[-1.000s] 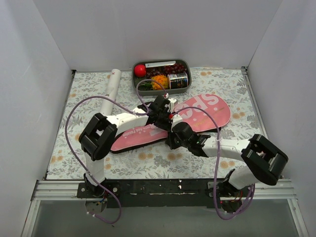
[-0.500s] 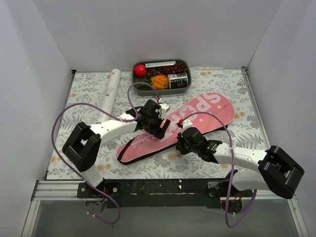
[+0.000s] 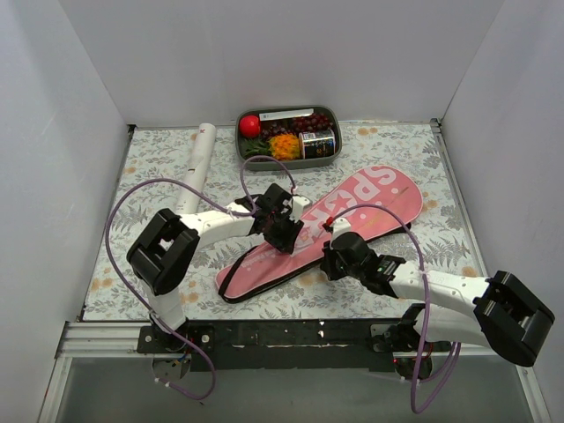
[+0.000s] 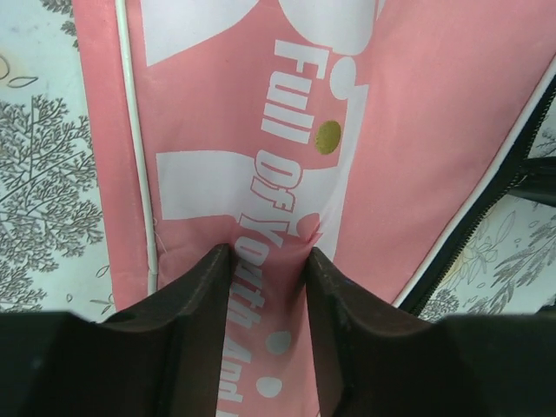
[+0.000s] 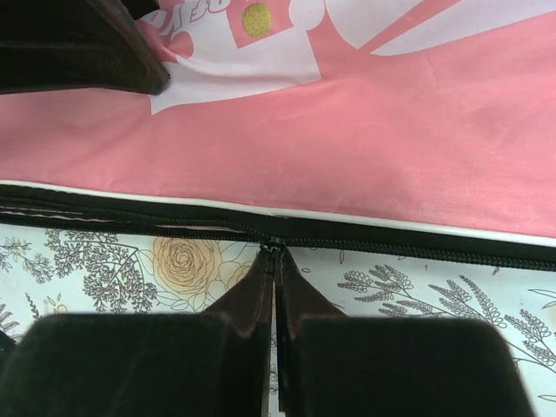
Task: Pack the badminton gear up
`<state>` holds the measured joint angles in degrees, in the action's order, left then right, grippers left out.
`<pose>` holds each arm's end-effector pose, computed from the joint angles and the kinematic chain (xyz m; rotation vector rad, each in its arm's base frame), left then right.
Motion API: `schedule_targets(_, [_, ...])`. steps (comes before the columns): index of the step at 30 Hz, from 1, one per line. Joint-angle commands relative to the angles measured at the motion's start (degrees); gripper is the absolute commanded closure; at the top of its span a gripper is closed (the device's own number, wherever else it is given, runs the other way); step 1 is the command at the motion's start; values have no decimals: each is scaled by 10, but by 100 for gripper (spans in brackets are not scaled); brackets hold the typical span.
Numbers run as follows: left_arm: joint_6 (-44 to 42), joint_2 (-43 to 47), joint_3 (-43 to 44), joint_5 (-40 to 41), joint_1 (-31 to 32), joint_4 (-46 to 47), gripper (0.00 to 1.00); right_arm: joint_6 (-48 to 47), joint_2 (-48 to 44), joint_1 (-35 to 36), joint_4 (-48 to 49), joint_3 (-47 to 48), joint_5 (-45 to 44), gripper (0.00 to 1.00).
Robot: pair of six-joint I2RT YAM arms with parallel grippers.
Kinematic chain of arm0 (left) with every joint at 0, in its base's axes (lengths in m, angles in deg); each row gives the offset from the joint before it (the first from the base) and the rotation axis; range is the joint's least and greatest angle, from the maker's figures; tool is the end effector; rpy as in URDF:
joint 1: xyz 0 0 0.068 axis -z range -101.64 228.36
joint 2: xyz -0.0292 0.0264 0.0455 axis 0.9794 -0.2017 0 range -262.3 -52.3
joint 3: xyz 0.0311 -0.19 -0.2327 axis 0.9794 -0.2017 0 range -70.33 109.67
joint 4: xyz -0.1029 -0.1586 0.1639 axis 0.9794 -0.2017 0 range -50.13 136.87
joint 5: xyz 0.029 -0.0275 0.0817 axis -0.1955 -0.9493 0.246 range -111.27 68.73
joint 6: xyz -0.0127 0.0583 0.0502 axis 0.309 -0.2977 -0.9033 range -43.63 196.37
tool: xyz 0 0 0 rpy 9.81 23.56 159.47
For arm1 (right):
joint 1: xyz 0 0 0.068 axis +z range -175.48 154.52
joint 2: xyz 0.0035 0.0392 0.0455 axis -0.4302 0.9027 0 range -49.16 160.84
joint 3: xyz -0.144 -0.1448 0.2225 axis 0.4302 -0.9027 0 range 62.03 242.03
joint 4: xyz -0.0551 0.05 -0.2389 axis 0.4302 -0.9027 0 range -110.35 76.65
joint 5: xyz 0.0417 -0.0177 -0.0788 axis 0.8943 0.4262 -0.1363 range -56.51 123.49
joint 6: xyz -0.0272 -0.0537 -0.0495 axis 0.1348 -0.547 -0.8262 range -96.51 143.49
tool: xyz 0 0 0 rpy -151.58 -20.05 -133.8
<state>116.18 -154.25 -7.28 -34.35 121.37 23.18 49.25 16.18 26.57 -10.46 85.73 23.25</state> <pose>0.2557 -0.2591 0.1782 0.1590 2.8445 -0.7042 0.1447 0.1663 0.1836 -0.4243 2.2494 0.5296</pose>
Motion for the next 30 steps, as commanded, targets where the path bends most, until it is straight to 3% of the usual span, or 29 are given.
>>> schedule_targets(1, [-3,-47,-2,-8,12,-8,75,5,-8,-2,11,-5,4,99])
schedule_targets(2, [1,-56,3,-9,14,-8,83,6,-7,-2,13,-6,5,99])
schedule_targets(6, [28,-76,14,-17,15,-4,100,7,-2,-2,19,-9,11,99])
schedule_targets(17, [148,-137,51,-39,25,59,100,-11,58,10,54,26,60,99])
schedule_targets(30, [178,-156,64,-34,31,94,100,35,141,149,126,84,76,99])
